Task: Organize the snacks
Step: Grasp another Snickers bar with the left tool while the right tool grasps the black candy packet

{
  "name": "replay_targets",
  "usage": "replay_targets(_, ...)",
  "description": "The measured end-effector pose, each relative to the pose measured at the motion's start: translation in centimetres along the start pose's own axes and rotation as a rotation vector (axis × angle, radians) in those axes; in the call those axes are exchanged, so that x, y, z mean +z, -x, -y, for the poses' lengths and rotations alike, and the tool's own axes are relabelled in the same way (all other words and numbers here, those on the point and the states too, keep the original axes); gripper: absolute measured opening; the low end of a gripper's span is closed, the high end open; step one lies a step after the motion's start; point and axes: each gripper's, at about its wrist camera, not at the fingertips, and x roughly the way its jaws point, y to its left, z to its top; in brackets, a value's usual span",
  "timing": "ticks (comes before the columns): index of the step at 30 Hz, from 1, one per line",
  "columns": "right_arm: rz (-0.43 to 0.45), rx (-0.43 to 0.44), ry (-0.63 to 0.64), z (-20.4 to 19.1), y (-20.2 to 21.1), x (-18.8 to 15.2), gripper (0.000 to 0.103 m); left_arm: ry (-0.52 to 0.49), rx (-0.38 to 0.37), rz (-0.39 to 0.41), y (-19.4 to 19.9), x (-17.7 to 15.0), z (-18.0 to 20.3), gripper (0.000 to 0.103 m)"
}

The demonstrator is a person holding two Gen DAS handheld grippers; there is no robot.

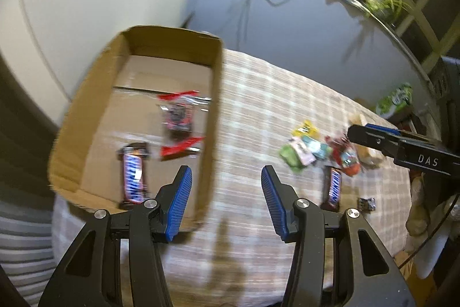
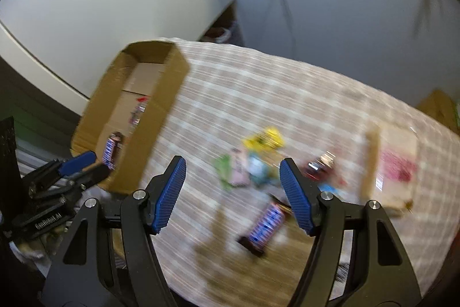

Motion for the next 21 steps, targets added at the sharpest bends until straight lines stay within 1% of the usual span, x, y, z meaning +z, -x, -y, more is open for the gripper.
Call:
replay_targets(2, -0.007, -0.008, -0.027, 1.8, 0.4, -0.9, 0.071, -0.023, -0.020, -0.011, -0.4, -0.1, 1.2, 0.049)
replay_targets(8, -0.052, -0.077, -0.070, 6.5, 1.0, -4.5, 0.071, -0.092, -0.073, -0.059, -2.0, -0.4, 5.0, 0.049)
replay_targets(13, -0.106, -0.108, -0.077, 8.5, 0.7, -7.6, 0.071, -0.152, -0.121, -0.111, -3.8, -1.0, 8.1, 0.049)
replay_targets(17, -0.147, -0.110, -0.008, 9.5, 0.3, -9.7, 0.071, -0.189, -0.159, -0.161, -5.3, -1.6, 10.1, 0.048)
replay_targets(18, -0.153, -0.105, 0.022, 9.4, 0.3, -10.1, 0.071, -0.199, -0.166, -0.173, -5.7, -1.7, 10.6, 0.047)
replay_targets(21, -0.175, -0.092, 0.142, 8.9, 0.2, -10.7, 0.071, -0.214, -0.185, -0.201, -6.8, -2.0, 11.8, 0.047)
